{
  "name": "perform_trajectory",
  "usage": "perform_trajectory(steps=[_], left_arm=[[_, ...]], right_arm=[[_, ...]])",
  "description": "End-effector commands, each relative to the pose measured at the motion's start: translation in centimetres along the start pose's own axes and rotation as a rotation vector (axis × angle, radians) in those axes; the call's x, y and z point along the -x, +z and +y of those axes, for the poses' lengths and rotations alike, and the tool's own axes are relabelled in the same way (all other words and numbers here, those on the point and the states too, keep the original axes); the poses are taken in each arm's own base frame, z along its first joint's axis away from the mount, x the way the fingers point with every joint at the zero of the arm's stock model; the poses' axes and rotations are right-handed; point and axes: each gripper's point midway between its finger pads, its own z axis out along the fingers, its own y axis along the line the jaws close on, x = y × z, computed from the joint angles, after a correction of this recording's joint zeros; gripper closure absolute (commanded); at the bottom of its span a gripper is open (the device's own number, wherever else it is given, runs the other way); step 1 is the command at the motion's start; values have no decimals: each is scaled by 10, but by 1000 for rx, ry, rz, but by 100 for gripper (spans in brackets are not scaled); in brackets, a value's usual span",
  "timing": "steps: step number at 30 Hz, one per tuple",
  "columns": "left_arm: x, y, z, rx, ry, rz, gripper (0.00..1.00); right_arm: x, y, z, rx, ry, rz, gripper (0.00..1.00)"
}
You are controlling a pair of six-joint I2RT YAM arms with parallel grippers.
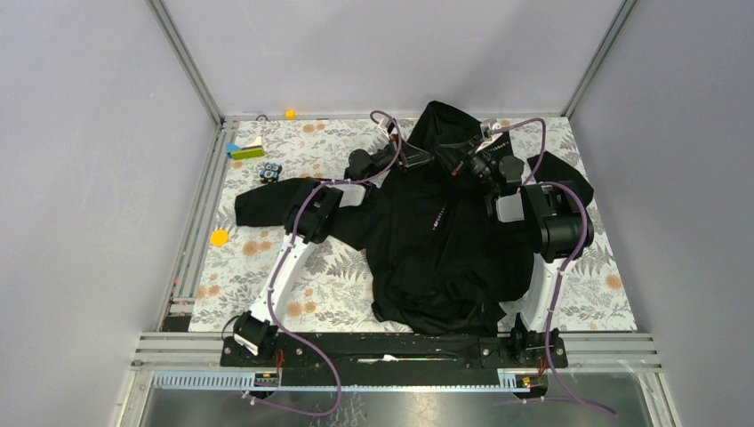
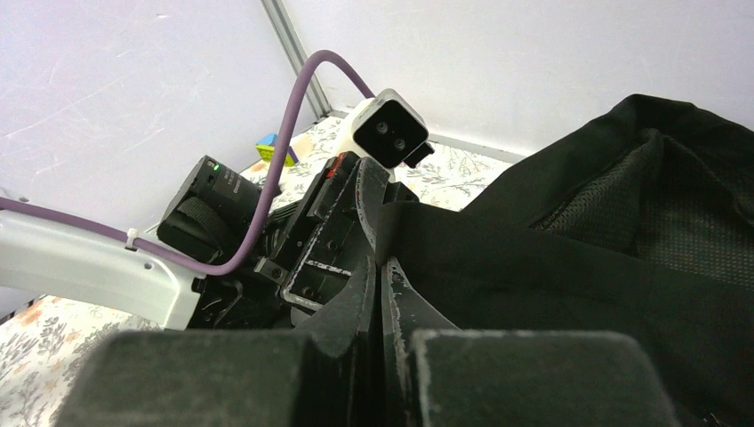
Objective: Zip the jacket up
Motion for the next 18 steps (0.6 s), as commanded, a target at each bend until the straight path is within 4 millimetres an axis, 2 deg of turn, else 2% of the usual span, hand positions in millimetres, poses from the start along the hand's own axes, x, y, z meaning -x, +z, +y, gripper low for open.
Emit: perform_trajectory(steps=[1, 18], left_arm=[[-2, 18, -39, -49, 93, 7, 100], [-14, 24, -41, -61, 110, -78, 100]], right_arm=[[61, 10, 29, 61, -194, -192, 100], [68, 8, -2, -118, -109, -278, 100]])
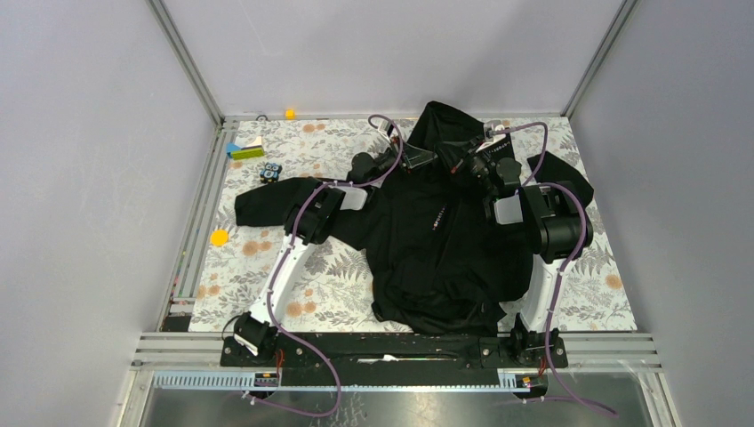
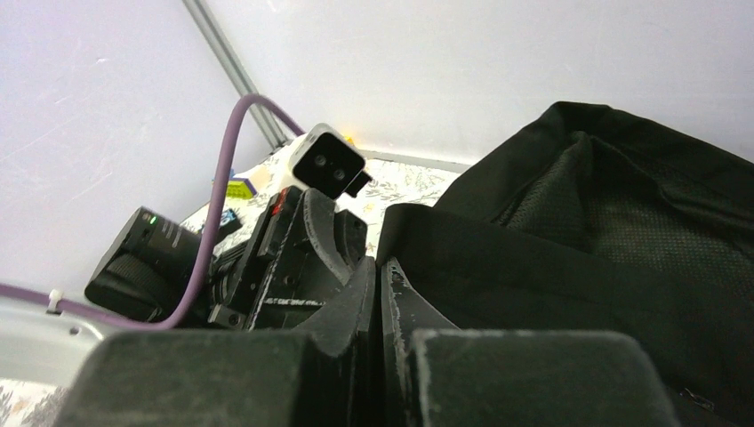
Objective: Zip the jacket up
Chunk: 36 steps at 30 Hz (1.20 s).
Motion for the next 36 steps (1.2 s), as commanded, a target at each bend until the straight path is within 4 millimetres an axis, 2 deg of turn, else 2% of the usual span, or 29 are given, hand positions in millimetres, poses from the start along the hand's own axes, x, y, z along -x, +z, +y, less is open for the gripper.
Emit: perform_trajectory(steps=[1, 7, 15, 23, 27, 31, 36], left_arm=[[-13, 12, -43, -95, 98, 18, 100], [-10, 9, -51, -75, 165, -15, 100], [-13, 12, -48, -31, 197, -2, 100], [-9, 10, -55, 20, 298, -27, 100], [-10, 11, -58, 35, 328, -29, 100], [-20, 17, -50, 30, 297, -21, 100], [-20, 18, -32, 75, 267, -24, 100]], right_arm=[[64, 8, 14, 8, -89, -229, 100], [59, 7, 11, 16, -72, -210, 100], [56, 9, 14, 44, -66, -199, 100], [50, 6, 12, 37, -50, -186, 100], [56, 7, 9, 15, -16, -209, 100], [69, 11, 6, 12, 70, -246, 100], [78, 13, 16, 53, 80, -251, 100]])
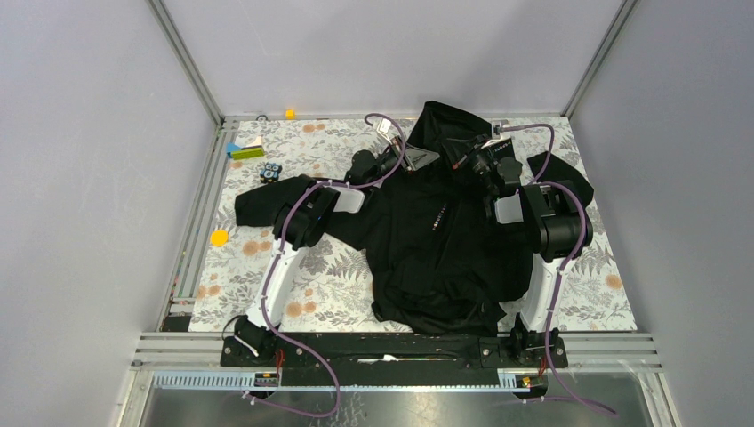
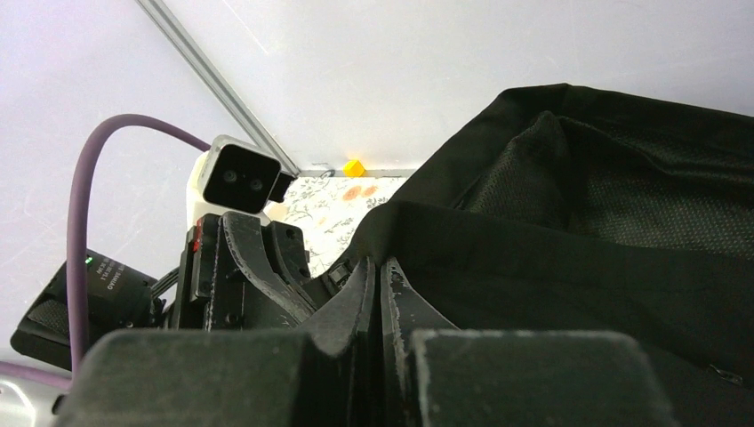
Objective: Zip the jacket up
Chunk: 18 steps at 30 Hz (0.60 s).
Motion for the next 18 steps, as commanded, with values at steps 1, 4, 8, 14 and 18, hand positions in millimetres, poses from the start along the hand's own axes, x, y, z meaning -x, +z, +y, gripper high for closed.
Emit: perform_trajectory(steps=[1, 4, 8, 14, 18], left_arm=[[-11, 12, -13, -33, 36, 38, 100], [-11, 12, -5, -10, 20, 34, 100], [-5, 8, 9, 37, -6, 25, 100], [-1, 9, 9, 60, 47, 61, 100], [2, 10, -1, 59, 108, 69, 100]], right_arm=[[66, 12, 41, 149, -72, -199, 100], [68, 12, 56, 208, -79, -176, 100], [77, 9, 72, 260, -94, -174, 100], [78, 15, 83, 334, -133, -146, 100], [73, 17, 77, 339, -132, -131, 100]])
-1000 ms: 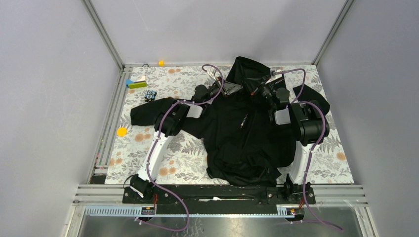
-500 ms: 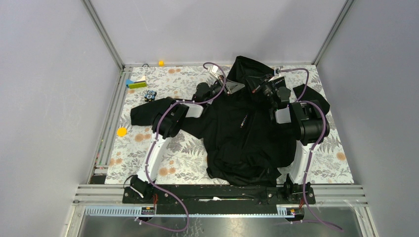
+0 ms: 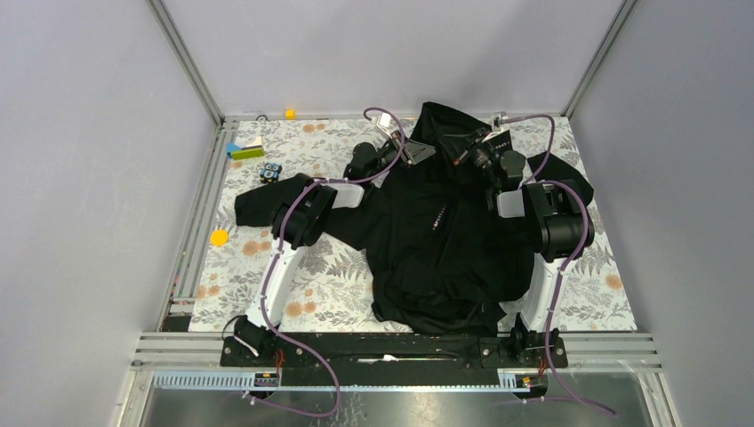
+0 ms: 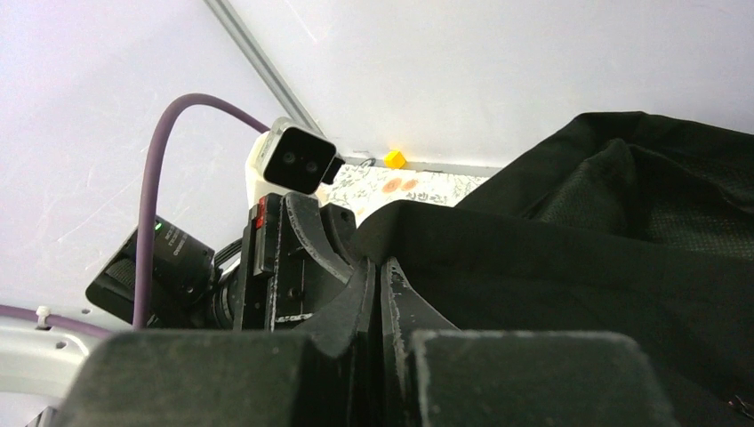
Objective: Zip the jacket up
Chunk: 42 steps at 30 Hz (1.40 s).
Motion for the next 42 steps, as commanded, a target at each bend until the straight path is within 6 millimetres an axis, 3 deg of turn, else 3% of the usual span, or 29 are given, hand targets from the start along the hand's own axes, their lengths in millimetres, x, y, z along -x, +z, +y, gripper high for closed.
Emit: perform_trajectory(steps=[1, 11, 17, 21, 26, 32, 34, 39, 42], left_arm=[[-13, 3, -17, -7, 86, 81, 100], [-5, -3, -24, 3, 157, 69, 100], [-11, 8, -20, 44, 182, 105, 100], [-22, 17, -5, 159, 239, 160, 100], [-18, 16, -6, 187, 276, 175, 100], [-6, 7, -19, 146, 305, 160, 100], [0, 2, -19, 134, 299, 146, 96], [21, -15, -21, 107, 295, 101, 72], [27, -21, -40, 16, 309, 107, 54]], right_arm=[[63, 13, 59, 230, -178, -162, 100], [65, 11, 42, 205, -162, -159, 100], [64, 13, 47, 231, -155, -147, 100], [59, 13, 57, 277, -178, -117, 100], [54, 12, 57, 290, -199, -97, 100], [56, 8, 43, 244, -185, -113, 100], [59, 6, 38, 228, -183, -120, 100], [60, 2, 34, 230, -193, -110, 100], [56, 2, 33, 243, -199, -91, 100]])
